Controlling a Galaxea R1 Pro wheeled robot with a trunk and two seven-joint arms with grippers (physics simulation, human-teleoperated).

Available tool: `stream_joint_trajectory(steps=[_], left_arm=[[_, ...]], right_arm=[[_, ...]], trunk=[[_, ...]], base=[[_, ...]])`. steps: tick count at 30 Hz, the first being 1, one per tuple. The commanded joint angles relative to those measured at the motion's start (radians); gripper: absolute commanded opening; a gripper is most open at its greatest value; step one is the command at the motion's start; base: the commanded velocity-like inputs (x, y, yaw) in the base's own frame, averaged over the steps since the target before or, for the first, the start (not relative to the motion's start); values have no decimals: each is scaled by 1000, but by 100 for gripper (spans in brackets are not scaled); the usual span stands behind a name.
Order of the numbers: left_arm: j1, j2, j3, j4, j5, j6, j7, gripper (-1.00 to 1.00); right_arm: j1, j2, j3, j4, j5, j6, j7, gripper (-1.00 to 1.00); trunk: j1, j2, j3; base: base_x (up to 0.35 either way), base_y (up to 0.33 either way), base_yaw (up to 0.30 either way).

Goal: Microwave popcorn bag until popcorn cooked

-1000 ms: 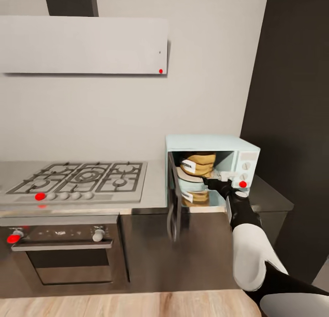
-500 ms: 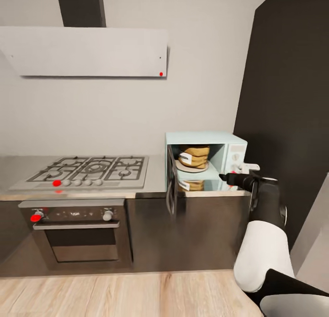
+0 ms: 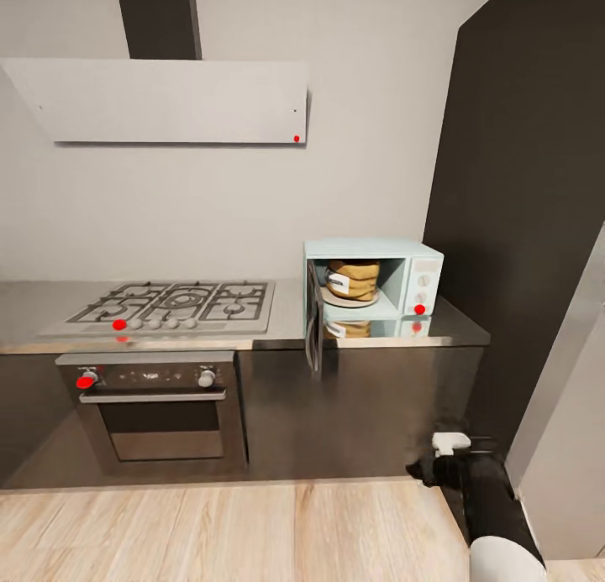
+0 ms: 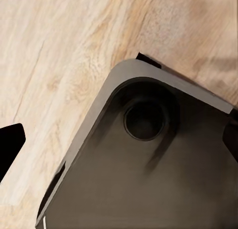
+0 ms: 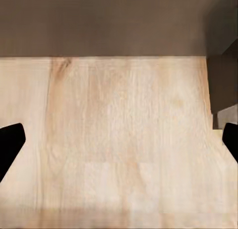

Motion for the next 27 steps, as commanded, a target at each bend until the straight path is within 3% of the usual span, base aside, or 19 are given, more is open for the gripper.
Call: stream_joint_trajectory(steps=[1,3,4,5,6,7,9,10,11,15,16,17,18,19,22,27], left_arm=[[0,4,2,-11,-4,1,4,100],[0,15,0,-125,-23,19,9,100],[0,16,0,-179,-38,47,10,100],[0,18,0,-268,-65,124,11,100],[-1,18,0,-372,-92,236,14,100],[-2,18,0,-536,-117,407,34,100],[-30,18,1,-733,-131,624,103,100],[-66,18,2,-778,-133,676,124,100],[-139,15,2,-832,-133,736,146,100],[-386,-1,7,-926,-116,824,166,100],[-426,-23,8,-966,-98,830,168,100],[-455,-85,5,-1092,-49,839,172,100],[-464,-116,-4,-1273,-27,887,173,100],[-467,-125,-17,-1341,-21,935,172,100],[-468,-131,-34,-1377,-6,986,164,100],[-469,-136,-53,-1385,53,987,159,100]], right_arm=[[22,-23,-3,56,6,-16,3,100],[60,-107,-4,338,3,-113,-68,100],[66,-136,-4,443,1,-155,-112,100],[71,-173,-4,592,-3,-217,-191,100],[73,-196,-4,725,-4,-281,-272,100],[75,-213,-3,878,-5,-366,-375,100],[85,-225,-3,997,-6,-488,-499,100],[93,-226,-3,1014,-6,-517,-527,100],[103,-228,-3,1028,-6,-542,-552,100],[141,-229,-4,1042,-9,-577,-577,100],[158,-231,-4,1042,-17,-586,-579,100],[174,-235,-3,1043,-28,-591,-581,100],[196,-234,-2,1043,-31,-598,-582,100],[207,-232,-2,1044,-32,-599,-581,100],[217,-230,-2,1044,-33,-600,-582,100],[220,-228,-2,1044,-34,-598,-582,100]], trunk=[[0,-1,-1],[0,-1,-1],[0,-1,-1],[0,-1,-1],[0,-1,-1],[0,-1,-1],[0,-1,-1],[0,-1,-1],[0,-1,-1],[0,-1,-1],[0,-1,-1],[0,-1,-1],[0,-1,-1],[0,-1,-1],[0,-1,-1],[0,-1,-1]], base=[[-4,0,0],[-1,0,0],[0,0,0],[0,0,0],[0,0,0],[0,0,0],[0,0,0],[0,0,0],[0,0,0],[0,0,0],[0,0,0],[0,0,0],[0,0,0],[0,0,0],[0,0,0],[0,0,0]])
